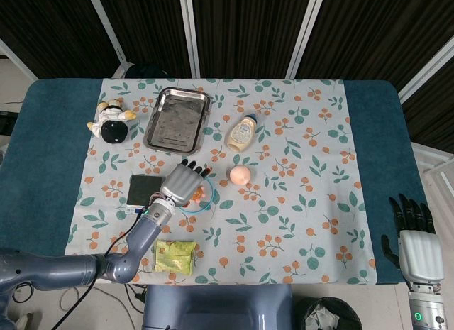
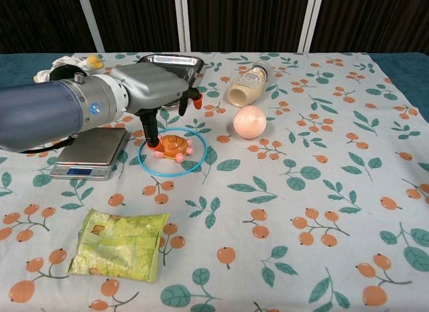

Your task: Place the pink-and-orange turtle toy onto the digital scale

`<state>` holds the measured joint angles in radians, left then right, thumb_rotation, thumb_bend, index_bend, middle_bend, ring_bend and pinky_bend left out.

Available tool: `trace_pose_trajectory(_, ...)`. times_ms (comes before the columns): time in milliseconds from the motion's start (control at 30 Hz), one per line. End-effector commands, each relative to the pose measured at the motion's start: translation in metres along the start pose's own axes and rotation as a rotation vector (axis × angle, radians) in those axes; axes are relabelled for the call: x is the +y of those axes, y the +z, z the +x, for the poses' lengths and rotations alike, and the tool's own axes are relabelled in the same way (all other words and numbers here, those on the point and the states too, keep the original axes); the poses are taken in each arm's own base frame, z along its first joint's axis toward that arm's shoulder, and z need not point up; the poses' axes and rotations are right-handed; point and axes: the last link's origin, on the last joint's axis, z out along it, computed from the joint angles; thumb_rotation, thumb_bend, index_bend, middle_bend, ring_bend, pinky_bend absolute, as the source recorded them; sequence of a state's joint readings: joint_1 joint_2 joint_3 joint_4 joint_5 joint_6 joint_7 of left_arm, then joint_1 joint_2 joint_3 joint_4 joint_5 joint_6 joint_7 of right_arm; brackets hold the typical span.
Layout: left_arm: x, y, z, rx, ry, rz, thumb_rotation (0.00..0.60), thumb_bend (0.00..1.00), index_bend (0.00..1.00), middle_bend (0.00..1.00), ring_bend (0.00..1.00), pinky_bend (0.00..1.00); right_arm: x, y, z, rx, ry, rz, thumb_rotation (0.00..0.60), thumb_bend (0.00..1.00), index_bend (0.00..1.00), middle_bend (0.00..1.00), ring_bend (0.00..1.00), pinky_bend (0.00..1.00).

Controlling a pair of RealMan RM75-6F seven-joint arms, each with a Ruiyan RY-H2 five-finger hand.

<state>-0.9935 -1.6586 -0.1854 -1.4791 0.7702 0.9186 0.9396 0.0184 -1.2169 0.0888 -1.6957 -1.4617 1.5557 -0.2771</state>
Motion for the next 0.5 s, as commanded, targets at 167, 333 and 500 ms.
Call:
trace_pose_trajectory(167, 0.008, 0.005, -0.01, -0.023, 0.04, -0.01, 0.6, 0.13, 0.26, 0.35, 0.22, 0.26, 0.001, 0.0, 0.001, 0.002, 0.001, -0.002, 0.6, 0.5, 0.01, 0.0, 0.01, 0.0)
trace_pose_trajectory(333, 0.008, 0.007, -0.014, -0.027, 0.059, -0.007, 0.6, 0.15, 0.28, 0.36, 0.24, 0.26, 0.002, 0.0, 0.001, 0.005, 0.004, -0.007, 0.6, 0.5, 0.01, 0.0, 0.01, 0.0)
trace_pose_trajectory(500, 0.008, 0.009, -0.016, -0.014, 0.105, -0.012, 0.6, 0.17, 0.3, 0.39, 0.27, 0.28, 0.002, 0.0, 0.001, 0.001, 0.005, -0.005, 0.6, 0.5, 0.01, 0.0, 0.01, 0.0)
